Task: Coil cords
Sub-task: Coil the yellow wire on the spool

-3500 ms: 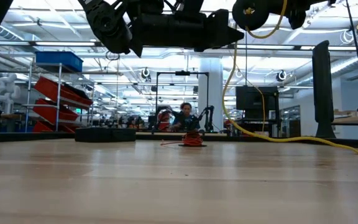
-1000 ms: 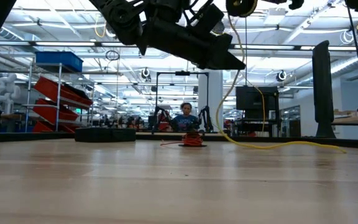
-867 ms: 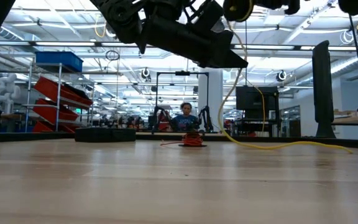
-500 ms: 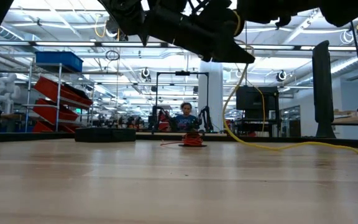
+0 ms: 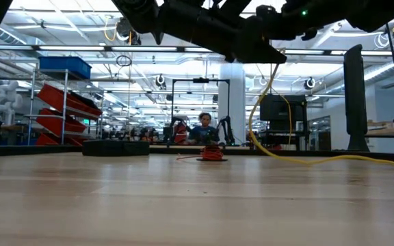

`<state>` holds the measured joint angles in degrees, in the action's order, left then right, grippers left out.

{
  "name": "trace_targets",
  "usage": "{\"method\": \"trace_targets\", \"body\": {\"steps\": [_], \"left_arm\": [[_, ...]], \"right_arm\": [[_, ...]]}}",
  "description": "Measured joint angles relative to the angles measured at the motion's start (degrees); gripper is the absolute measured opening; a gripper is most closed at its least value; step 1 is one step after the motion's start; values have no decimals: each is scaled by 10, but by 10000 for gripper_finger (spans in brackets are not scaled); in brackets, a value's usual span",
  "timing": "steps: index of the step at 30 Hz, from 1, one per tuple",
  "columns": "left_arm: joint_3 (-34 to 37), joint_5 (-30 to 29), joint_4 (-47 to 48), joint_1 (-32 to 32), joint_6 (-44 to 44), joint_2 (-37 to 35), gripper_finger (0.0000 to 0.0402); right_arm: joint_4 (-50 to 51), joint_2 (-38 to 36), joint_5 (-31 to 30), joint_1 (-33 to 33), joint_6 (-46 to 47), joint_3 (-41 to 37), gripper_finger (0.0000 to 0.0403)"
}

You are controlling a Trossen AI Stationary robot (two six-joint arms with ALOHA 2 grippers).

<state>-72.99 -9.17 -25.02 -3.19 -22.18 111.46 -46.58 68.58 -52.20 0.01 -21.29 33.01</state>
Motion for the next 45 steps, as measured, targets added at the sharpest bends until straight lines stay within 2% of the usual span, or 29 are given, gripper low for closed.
{"method": "trace_targets", "body": {"steps": [8,13,21,30,36,45], "left_arm": [[-8,-1,7,0,-23,0,0],[-8,-27,28,-1,-41,0,0],[-7,-59,78,-3,-54,-8,0],[-7,-75,85,-5,-73,-61,0],[-7,-79,84,-9,-90,-82,0],[-7,-149,86,-11,-132,-94,0]], "right_arm": [[77,0,17,1,62,0,0],[143,-6,16,14,82,0,0],[258,-65,13,33,120,0,0],[402,-110,13,35,194,0,0],[441,-96,14,35,222,0,0],[475,-93,17,54,228,0,0]]}}
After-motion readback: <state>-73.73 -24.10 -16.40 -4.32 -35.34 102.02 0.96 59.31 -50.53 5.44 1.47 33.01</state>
